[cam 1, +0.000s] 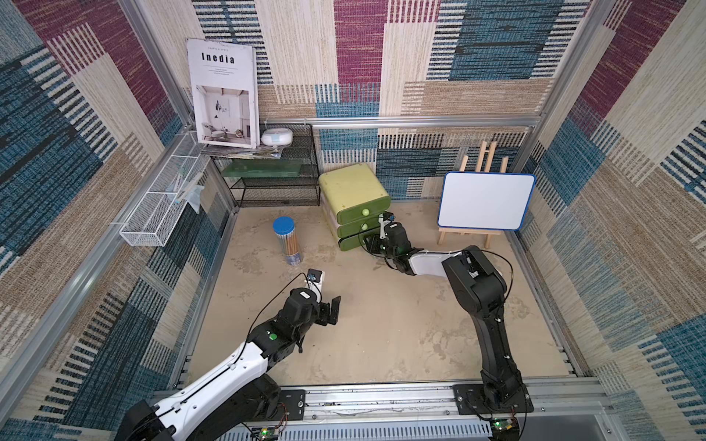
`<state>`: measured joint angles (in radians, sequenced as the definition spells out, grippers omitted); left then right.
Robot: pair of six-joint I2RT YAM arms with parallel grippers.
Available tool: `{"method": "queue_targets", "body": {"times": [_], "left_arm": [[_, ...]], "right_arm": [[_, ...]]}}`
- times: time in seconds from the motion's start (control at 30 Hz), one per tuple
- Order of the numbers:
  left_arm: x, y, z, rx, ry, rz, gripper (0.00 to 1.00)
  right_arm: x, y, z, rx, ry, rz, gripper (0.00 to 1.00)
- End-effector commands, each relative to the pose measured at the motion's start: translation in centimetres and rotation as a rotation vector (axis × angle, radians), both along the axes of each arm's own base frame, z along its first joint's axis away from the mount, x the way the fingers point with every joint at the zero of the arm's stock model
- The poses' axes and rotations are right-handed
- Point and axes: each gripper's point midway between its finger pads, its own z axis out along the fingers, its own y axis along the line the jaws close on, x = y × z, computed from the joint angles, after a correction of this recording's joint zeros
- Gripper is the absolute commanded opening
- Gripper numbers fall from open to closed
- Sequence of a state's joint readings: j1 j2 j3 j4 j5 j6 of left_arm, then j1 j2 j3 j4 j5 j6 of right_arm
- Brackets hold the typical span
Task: Place the wired earphones into the drawer by color
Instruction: Close the drawer in the storage box.
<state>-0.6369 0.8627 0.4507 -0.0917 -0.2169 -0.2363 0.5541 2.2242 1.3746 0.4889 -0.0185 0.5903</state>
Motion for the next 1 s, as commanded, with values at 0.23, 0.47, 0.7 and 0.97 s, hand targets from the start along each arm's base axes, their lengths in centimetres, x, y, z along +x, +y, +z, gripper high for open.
{"method": "queue_targets", "body": {"times": [0.23, 0.47, 0.7, 0.97], "left_arm": [[0.3, 0.1, 0.2, 0.000, -0.018, 0.010, 0.99], [0.4, 0.1, 0.3, -0.002, -0.022, 0.010, 0.99], [0.4, 0.1, 0.3, -0.004, -0.026, 0.010, 0.99], [0.3, 0.2, 0.5, -0.002, -0.041, 0.009, 0.99]], "right_arm": [[1.4, 0.3, 0.4, 0.048, -0.030, -0.041, 0.39], [1.3, 0.3, 0.5, 0.052, -0.032, -0.039, 0.39], [0.3, -0.4, 1.3, 0.050, -0.040, -0.041, 0.40], [-2.3, -2.6, 3.5, 0.023, -0.072, -0.050, 0.43]]}}
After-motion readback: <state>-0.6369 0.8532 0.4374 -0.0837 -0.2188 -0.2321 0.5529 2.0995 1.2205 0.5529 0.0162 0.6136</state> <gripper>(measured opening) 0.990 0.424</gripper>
